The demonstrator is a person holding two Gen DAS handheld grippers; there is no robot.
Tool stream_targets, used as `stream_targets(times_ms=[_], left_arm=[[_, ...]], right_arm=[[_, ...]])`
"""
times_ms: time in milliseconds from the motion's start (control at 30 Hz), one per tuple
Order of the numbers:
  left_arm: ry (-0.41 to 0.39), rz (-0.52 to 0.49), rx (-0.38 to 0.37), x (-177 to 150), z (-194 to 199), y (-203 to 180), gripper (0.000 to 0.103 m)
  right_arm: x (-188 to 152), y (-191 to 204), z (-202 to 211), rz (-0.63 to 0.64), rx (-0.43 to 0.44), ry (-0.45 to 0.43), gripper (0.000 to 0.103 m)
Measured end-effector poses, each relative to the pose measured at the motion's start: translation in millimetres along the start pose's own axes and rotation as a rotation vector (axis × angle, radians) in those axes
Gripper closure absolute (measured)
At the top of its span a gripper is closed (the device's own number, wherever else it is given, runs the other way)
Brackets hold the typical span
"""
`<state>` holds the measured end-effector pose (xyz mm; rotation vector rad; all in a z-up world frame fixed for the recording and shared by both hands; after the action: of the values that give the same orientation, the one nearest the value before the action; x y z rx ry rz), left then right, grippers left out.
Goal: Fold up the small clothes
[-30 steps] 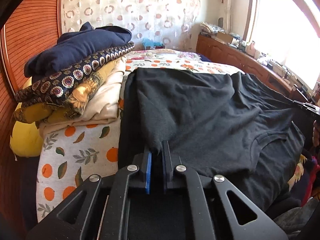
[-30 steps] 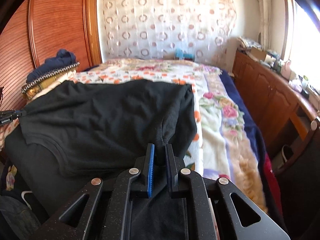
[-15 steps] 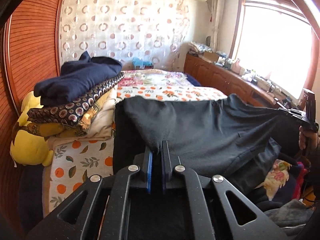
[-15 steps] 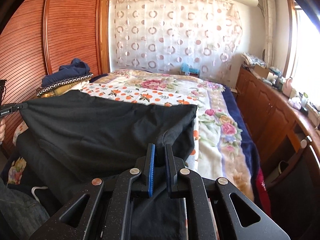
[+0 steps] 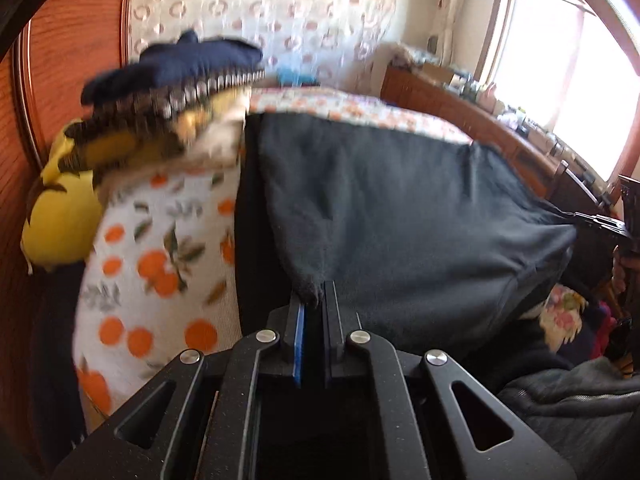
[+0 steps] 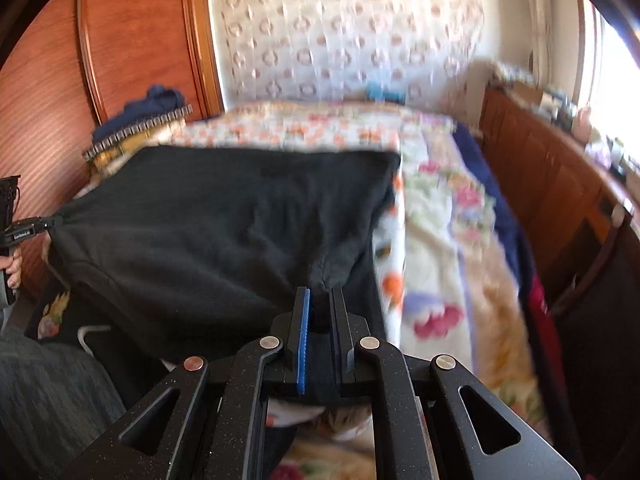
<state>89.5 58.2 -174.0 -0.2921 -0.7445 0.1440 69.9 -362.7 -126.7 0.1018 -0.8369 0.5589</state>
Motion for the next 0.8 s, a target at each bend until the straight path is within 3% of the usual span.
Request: stream_targets(times_ms=[200,267,367,467,500,800], left_arm=[[0.020,0.010,0.002,-12.1,-3.7,4.7,0.095],[0.016,0.007,0.002,-11.7,-2.2,4.4,0.094],[0.009,-0.004,0.028,-11.4,0.2,6.0,0.077],[0.010,-0.003,0.044,-11.8,1.4,11.2,0.068],[0.013,0.004,0.043,-12.7,1.5,13.5,0.058],[0.012,-0.002,0.043,-14.2,0.6,16.6,0.057]], right_arm=[[-28.6,6.2,-4.0,-0.025,0.032,0.048,0.093],[-31.4,0.0,1.4,-0.039,0.019,0.043,0.086],[-26.6,-11.1,6.3,-0.049,-0.044,0.042,0.076],[-33.2,-21.0,0.0,-0.085,-0.070,0.055,0.074],[-35.5,-21.2,-4.2,-0.093,-0.076,0.064,0.074],[-35.9,-27.0,-28.3,-0.143,-0.076,0.079,0.075]])
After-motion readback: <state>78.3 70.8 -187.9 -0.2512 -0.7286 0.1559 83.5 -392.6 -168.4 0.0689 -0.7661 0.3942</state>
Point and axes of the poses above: each gripper's, at about its wrist camera, not at the fingertips, and z roughly against the way its jaws point, y to its left, x to its top, the point moved 9 cm from there along -z, roughly the way its jaws point, and after that the axes turned 12 degrees about z, right-handed, at the moved point
